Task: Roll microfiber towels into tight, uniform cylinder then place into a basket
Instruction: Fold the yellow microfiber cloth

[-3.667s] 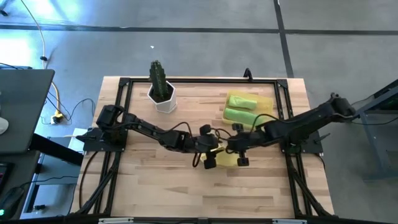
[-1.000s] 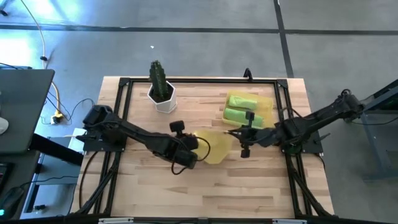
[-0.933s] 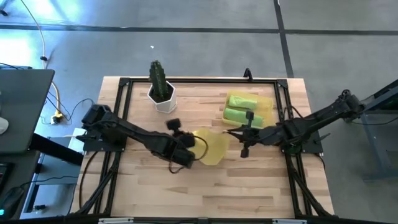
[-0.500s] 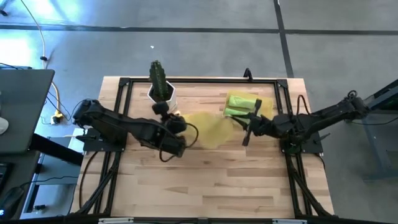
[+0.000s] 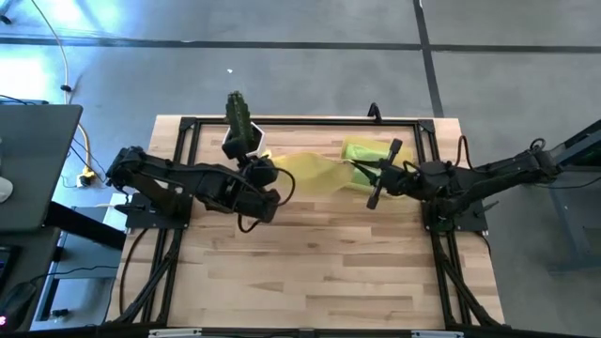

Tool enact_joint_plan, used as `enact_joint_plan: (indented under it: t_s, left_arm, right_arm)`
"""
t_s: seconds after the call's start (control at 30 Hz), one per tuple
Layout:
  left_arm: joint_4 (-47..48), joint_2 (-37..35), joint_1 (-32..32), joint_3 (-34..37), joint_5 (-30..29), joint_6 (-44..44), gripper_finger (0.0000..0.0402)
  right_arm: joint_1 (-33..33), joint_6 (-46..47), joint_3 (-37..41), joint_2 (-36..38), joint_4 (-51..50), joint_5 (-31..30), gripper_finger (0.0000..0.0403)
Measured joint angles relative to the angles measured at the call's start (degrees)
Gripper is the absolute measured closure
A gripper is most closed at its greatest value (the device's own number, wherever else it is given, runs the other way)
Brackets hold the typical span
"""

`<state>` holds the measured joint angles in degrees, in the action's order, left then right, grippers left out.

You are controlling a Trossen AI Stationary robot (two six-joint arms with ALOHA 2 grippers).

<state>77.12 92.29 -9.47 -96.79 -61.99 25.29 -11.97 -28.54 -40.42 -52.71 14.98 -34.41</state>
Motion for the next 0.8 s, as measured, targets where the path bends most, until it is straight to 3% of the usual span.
enact_joint_plan:
  t_s: [0.27, 0.47, 0.57, 0.7, 0.8]
  left_arm:
    - [-0.18, -0.02, 2.62, -0.11, -2.66, 0.01, 0.0402]
    - [-0.25, -0.58, 5.95, -0.05, -5.20, -0.02, 0.0402]
    - [-0.41, -1.30, 8.26, -0.09, -6.85, -0.30, 0.0402]
    - [-0.87, -2.36, 10.51, -0.11, -6.59, 0.86, 0.0401]
    - [-0.85, -3.07, 11.13, -0.11, -2.35, 4.06, 0.0401]
  right_arm:
    - [1.04, -1.81, 0.00, 0.03, 8.16, 0.61, 0.0403]
    - [7.15, -4.93, 0.00, 0.33, 8.99, 1.15, 0.0403]
    - [12.02, -3.52, 0.00, 0.31, 8.99, 5.44, 0.0403]
    - [17.72, 2.64, -0.52, 0.30, 8.82, 16.17, 0.0402]
    - [19.80, 10.24, -2.26, 0.34, 4.43, 20.70, 0.0402]
